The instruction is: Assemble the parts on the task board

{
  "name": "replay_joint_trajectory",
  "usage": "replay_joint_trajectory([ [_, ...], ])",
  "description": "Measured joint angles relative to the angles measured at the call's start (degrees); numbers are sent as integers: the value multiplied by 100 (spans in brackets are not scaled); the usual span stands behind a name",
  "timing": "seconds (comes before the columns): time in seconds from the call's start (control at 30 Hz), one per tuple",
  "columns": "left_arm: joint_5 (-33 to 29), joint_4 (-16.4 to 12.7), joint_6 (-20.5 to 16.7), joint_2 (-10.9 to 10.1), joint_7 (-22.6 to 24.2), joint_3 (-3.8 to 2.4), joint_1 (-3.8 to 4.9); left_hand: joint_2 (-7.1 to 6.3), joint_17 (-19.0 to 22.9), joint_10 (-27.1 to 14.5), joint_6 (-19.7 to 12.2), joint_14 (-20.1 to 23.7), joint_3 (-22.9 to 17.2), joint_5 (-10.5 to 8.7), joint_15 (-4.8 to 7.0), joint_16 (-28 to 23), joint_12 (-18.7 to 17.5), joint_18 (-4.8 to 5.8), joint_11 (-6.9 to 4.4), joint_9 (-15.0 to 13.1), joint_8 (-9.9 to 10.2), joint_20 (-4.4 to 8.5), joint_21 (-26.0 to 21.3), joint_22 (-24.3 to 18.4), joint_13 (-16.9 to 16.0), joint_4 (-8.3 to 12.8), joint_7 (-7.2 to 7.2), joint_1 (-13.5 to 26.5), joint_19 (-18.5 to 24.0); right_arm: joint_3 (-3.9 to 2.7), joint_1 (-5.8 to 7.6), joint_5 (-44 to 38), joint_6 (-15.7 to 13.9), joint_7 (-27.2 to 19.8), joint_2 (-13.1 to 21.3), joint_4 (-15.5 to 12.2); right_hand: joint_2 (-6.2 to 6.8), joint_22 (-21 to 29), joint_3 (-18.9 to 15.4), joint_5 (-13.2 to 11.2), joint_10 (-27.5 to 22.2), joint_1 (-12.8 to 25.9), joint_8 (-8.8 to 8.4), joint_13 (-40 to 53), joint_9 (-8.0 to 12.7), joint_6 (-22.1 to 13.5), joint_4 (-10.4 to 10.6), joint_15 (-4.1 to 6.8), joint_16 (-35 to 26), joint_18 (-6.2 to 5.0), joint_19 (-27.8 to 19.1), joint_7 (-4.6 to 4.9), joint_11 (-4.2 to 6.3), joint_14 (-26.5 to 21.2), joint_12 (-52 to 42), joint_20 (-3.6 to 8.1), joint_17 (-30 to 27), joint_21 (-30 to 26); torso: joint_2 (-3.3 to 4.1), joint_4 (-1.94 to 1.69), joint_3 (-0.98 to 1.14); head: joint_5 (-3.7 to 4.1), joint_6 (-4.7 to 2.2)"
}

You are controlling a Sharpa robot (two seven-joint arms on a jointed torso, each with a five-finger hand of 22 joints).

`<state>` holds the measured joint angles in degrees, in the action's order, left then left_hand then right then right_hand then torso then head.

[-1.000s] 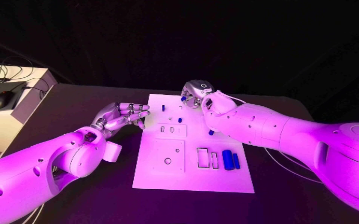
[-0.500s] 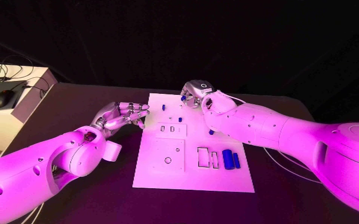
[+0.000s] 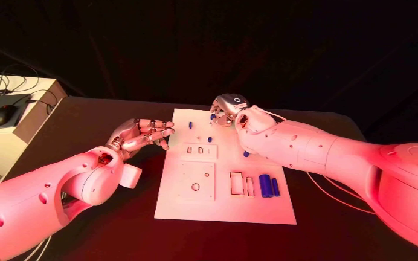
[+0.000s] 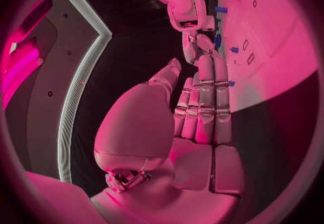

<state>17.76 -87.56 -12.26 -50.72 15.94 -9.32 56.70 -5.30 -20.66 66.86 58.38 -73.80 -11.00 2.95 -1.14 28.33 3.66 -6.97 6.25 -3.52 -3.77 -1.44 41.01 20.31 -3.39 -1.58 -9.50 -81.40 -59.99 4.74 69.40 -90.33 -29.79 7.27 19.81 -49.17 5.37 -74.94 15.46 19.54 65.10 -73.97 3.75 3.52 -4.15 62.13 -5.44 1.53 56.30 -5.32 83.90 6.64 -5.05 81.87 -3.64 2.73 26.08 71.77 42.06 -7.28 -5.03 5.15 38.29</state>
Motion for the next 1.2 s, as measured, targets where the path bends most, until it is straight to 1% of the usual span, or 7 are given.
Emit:
replay_joint_trajectory([
  [0.27, 1, 0, -3, -4, -2, 0, 0, 0, 0, 0, 0, 0, 0, 0, 0, 0, 0, 0, 0, 0, 0, 0, 0, 0, 0, 0, 0, 0, 0, 2, -1, 33, -49, -24, 186, -204, 23, 1, -108, 0, 0, -23, 0, 0, 0, 0, 77, 0, 0, 0, 0, 0, 1, 0, 0, 0, -20, -44, 2, 1, 3, -9, 1],
  [0.53, 2, -6, -5, -33, -2, 0, 0, 0, -1, 0, 0, 0, 0, 0, 0, 0, 0, 0, 0, 0, 0, 0, 0, 0, 0, 0, 0, 0, 0, -24, 39, 382, -300, -184, 804, -940, 85, 2, -96, 0, 483, -92, 0, 22, 14, -97, 65, 4, 0, 1, 0, 115, 95, 5, -11, 0, -29, 38, 3, 22, 10, -20, -29],
  [0.7, 5, -40, -11, -75, -1, -1, -1, 0, 8, 0, 0, 0, 0, 0, 0, -23, 0, 0, 0, 0, 0, -21, -1, -30, 0, 0, 0, 0, 21, -60, 139, 1052, -373, -411, 1354, -1474, 72, 2, -402, 97, 827, -259, 0, 333, 17, -177, -41, 146, 56, 11, -10, 157, 90, 59, -504, 122, -9, 209, 11, 52, 23, -35, -71],
  [0.77, 9, -60, -15, -92, 0, -6, -1, 0, 7, 0, 0, 0, 0, 0, 0, -23, 0, 0, 0, 0, 0, -21, -1, -30, 0, 0, 0, 0, 21, -70, 167, 1305, -371, -478, 1591, -1680, -44, 2, -1012, 106, 629, -361, 24, 1557, 9, -188, -34, 287, 56, 55, -7, 166, 253, 64, -1632, 246, 15, 291, 14, 74, 35, -44, -88],
  [0.83, 15, -82, -18, -110, 1, -17, -1, 0, 7, 0, 0, 0, 0, 0, 0, -23, 0, 0, 0, 0, 0, -21, -1, -30, 0, 0, 0, 0, 21, -81, 187, 1471, -353, -517, 1773, -1822, -166, 3, -1310, 107, 279, -465, 26, 2762, 6, -275, -54, 305, 86, 51, 13, 166, 368, 43, -2719, 278, 17, 352, 15, 94, 47, -49, -106],
  [1.03, 52, -136, -30, -151, 1, -103, 4, 0, 7, 0, 0, 0, 0, 0, 0, -23, 0, 0, 0, 0, 0, -21, -1, -30, 0, 0, 0, 0, 21, -99, 262, 1730, -139, -538, 2193, -1964, -142, 3, -1468, -3, -143, -397, 26, 4815, -19, -321, 28, 236, 385, 139, 2, 156, 273, 51, -4478, 261, 89, 645, 15, 134, 88, -64, -139],
  [1.2, 77, -148, -34, -153, 1, -127, 4, 0, 7, 0, 0, 0, 0, 0, 0, -23, 0, 0, 0, 0, 0, -21, -1, -29, 0, 0, 0, 0, 21, -98, 279, 1747, 188, -440, 2331, -1825, -66, 3, -1442, -3, -90, -321, 25, 5705, -32, -321, 153, 203, 588, 139, 10, 154, 363, 19, -5247, 235, 204, 756, 10, 162, 121, -66, -149],
])
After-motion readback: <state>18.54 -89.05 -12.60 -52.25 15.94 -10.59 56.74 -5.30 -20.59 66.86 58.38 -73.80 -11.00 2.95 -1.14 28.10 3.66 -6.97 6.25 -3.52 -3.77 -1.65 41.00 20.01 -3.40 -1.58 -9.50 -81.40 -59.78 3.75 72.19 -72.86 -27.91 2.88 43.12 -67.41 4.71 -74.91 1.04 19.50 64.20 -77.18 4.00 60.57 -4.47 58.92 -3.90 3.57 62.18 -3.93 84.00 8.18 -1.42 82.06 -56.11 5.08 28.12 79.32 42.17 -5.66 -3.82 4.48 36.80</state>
